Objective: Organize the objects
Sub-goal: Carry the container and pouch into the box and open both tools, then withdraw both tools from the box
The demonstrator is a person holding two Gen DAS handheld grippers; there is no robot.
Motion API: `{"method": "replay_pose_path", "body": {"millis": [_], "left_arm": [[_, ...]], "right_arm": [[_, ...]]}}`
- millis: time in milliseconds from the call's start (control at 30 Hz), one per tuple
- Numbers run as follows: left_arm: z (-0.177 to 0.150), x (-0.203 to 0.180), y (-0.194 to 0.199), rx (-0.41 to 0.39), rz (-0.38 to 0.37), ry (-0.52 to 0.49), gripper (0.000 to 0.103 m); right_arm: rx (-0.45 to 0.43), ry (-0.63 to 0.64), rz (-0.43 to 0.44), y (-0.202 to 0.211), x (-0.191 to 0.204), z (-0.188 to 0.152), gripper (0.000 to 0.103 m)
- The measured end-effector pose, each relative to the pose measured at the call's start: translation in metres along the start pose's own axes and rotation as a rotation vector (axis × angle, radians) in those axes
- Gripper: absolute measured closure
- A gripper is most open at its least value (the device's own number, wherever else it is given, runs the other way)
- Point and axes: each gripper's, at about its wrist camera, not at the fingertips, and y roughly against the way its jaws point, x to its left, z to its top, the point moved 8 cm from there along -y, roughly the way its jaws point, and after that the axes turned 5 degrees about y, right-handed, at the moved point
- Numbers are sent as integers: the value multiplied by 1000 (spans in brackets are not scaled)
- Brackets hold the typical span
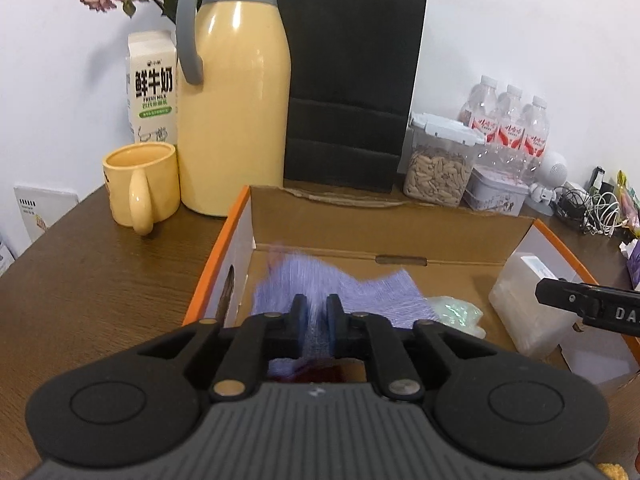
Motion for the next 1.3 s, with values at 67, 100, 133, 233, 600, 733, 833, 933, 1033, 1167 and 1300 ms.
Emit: {"method": "replay_pose_path", "body": {"millis": [67,100,133,233,600,733,833,933,1033,1167,1300], "left_arm": [[2,-1,5,-22,0,-5,82],[3,-2,8,-35,3,-6,60],[5,-2,12,-60,8,-9,43],[11,-5,28,-133,11,-21,24],[18,-14,73,-269,11,-40,0],[13,-15,90,-278,4,-49,0],[9,-14,105,-281,-7,-57,0],[5,-10,119,-279,-8,-59,0],[0,-3,133,-274,-2,-60,0],[-10,7,152,-265,2,-63,0],[-23,16,166,-248,8,-67,0]], "right_arm": [[-15,8,3,5,1,2,25],[-28,12,7,8,2,3,21],[-38,15,9,11,2,4,16],[-77,20,15,23,3,7,7],[-161,67,17,67,14,9,0],[-177,90,19,86,20,4,0],[-181,102,27,102,25,-2,0],[-181,114,27,116,27,-9,0],[-172,109,24,129,27,-19,0],[-159,98,18,145,25,-33,0],[-130,112,20,157,31,-53,0]]}}
